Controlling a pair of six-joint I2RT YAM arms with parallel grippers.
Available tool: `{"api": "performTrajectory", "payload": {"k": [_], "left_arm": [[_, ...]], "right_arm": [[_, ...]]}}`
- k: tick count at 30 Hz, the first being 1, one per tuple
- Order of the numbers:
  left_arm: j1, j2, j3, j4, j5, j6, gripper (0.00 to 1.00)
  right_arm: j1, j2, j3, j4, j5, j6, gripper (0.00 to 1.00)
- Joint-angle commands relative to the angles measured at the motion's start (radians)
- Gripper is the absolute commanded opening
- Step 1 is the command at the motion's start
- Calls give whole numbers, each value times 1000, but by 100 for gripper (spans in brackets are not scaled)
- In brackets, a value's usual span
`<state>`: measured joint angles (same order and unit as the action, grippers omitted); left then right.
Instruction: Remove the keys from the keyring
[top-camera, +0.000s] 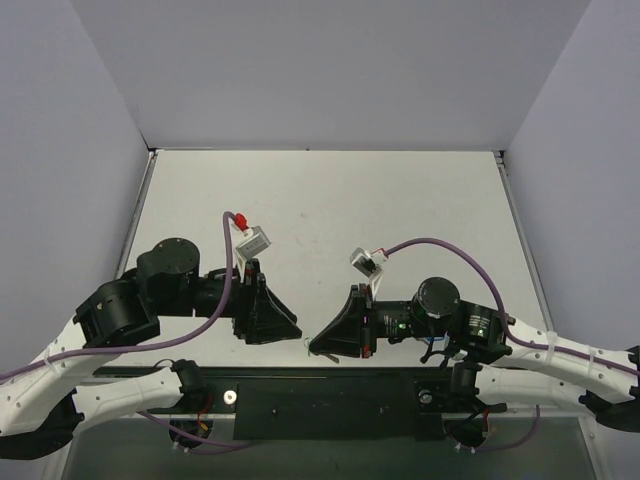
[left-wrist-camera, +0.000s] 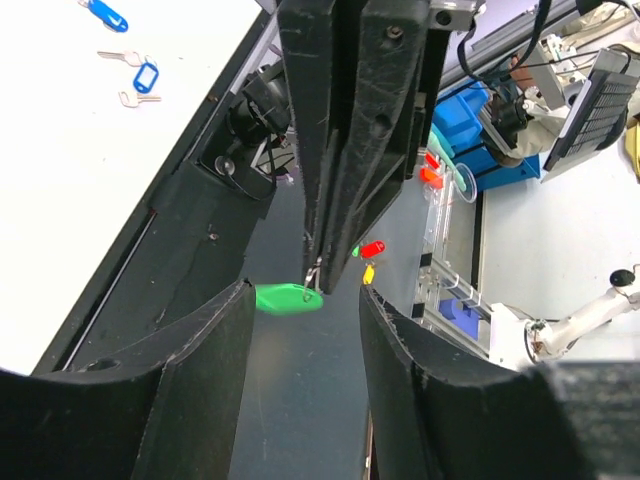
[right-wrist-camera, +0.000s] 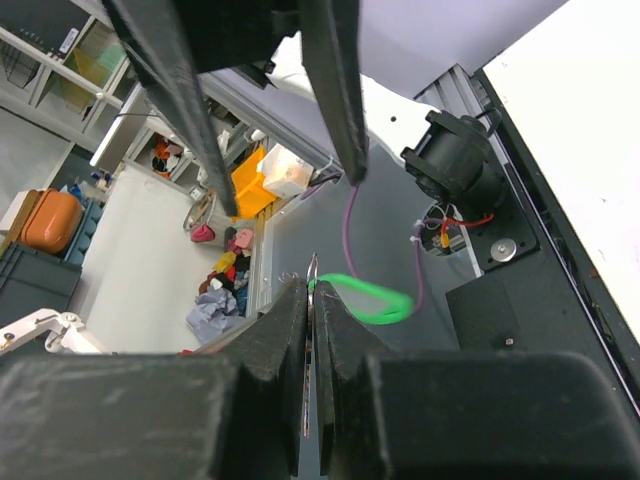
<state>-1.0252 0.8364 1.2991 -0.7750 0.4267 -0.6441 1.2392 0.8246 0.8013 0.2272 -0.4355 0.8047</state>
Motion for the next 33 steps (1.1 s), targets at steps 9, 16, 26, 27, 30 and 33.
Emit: {"api": "performTrajectory", "payload": {"k": [9, 16, 26, 27, 30, 33], "left_arm": [[7, 6, -66, 158, 150, -40, 47], [7, 1, -103, 200, 193, -65, 40], [7, -2, -139, 272, 225, -101, 24], [7, -2, -142, 285, 228, -104, 14], [5, -6, -153, 301, 225, -118, 0], [7, -25, -149, 313, 157, -129, 0]], "right_arm": [[31, -16, 73, 50, -8, -42, 0], [36, -2, 90, 44, 0, -47, 0], [39, 18, 102, 47, -2, -42, 0], [39, 19, 104, 47, 0, -44, 0], [39, 21, 105, 49, 12, -42, 0], [39, 15, 95, 31, 78, -48, 0]]}}
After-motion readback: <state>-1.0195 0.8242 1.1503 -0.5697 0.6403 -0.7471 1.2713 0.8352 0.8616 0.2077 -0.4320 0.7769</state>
